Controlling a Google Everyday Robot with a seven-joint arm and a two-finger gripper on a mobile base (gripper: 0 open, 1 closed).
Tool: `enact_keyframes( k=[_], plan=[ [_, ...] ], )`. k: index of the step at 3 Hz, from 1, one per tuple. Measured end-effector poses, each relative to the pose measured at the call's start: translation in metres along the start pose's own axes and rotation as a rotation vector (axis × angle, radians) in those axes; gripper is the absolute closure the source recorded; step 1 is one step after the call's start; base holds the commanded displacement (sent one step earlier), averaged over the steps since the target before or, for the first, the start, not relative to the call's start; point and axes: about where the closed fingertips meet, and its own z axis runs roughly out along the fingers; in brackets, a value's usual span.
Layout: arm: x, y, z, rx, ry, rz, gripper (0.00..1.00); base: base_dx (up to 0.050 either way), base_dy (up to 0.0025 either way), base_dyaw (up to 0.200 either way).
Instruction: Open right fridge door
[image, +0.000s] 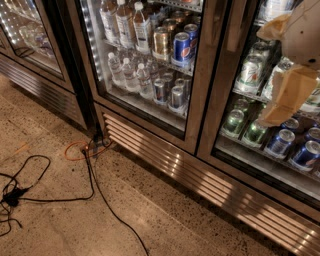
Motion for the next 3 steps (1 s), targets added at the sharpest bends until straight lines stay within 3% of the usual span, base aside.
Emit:
enact_keyframes(
  k=[1, 2, 3],
  plan=[
    [-0.017, -0.015, 0.001, 0.076, -0.084, -0.005, 0.00, 0.000, 0.00000, 0.000],
    [-0.024, -0.032, 0.003, 0.158, -0.180, 0.035, 0.00, 0.000, 0.00000, 0.000],
    [-0.026, -0.053, 0.000, 0.206, -0.278, 0.086, 0.00, 0.000, 0.00000, 0.000]
  ],
)
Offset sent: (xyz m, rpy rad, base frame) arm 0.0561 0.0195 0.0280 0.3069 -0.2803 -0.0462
